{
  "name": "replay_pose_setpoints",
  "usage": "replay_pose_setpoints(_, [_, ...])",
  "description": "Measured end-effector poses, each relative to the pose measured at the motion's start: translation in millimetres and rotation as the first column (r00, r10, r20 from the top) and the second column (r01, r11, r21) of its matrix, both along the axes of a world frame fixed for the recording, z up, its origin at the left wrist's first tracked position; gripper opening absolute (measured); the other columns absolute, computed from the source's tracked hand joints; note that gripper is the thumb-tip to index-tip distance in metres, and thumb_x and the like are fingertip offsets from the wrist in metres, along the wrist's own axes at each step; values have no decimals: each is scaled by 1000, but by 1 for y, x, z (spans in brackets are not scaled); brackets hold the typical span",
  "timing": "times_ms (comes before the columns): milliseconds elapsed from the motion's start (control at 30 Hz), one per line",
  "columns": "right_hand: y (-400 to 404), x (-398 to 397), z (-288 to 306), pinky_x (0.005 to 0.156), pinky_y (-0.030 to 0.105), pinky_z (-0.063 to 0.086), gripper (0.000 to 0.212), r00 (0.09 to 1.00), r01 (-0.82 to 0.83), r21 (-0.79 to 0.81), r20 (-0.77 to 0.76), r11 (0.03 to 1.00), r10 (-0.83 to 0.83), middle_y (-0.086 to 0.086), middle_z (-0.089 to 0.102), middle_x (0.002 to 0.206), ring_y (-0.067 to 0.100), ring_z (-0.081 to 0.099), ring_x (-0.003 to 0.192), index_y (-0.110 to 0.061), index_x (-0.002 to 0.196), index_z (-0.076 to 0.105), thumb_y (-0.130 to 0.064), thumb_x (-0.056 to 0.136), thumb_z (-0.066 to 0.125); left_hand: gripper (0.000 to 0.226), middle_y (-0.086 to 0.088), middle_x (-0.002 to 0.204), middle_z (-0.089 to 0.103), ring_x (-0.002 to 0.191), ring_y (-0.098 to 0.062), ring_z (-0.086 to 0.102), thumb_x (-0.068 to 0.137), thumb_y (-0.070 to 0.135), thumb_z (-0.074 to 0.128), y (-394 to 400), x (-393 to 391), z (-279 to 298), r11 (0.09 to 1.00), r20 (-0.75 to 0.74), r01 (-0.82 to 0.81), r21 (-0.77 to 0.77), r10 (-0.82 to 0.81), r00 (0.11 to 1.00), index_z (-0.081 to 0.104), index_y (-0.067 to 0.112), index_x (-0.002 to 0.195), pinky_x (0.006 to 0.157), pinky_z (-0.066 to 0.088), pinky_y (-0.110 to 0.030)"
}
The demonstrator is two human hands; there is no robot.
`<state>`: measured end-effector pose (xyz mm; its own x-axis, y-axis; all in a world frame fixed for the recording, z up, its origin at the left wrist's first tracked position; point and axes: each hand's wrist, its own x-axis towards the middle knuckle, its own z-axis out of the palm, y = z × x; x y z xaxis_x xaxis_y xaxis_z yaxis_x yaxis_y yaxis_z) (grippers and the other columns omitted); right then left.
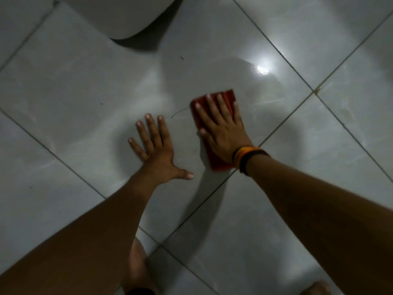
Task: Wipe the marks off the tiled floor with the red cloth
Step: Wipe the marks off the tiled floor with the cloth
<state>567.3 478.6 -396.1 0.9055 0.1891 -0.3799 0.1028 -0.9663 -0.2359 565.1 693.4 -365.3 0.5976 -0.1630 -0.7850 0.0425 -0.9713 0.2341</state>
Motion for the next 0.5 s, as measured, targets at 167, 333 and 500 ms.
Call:
replay_pose_setpoints(167, [-48,-28,3,126,58,-4,64,975,212,-15,-70,977,-212,3,-6,173,27,-9,159,-33,164,2,-50,106,25,189,-23,160,-52,147,-50,-46,39,80,90,3,-1,-1,1000,-10,2,1,-2,1000,-46,15,153,111,-25,-76])
replay_pose_setpoints(333, [1,49,-9,125,62,-4,66,931,360,-37,68,932,-358,9,0,173,34,-3,159,-27,164,7,-50,105,24,189,-21,160,-51,147,-48,-47,37,82,89,4,-2,-4,1000,5,4,4,-4,1000,-44,15,154,102,-37,-66])
replay_pose_setpoints(500, [50,7,-7,125,63,4,64,987,-132,-3,91,991,132,9,8,173,34,4,159,-29,164,12,-45,105,30,185,-18,166,-45,151,-45,-43,37,86,84,8,-8,-7,1000,101,-15,-16,17,995,-38,18,159,108,-33,-66])
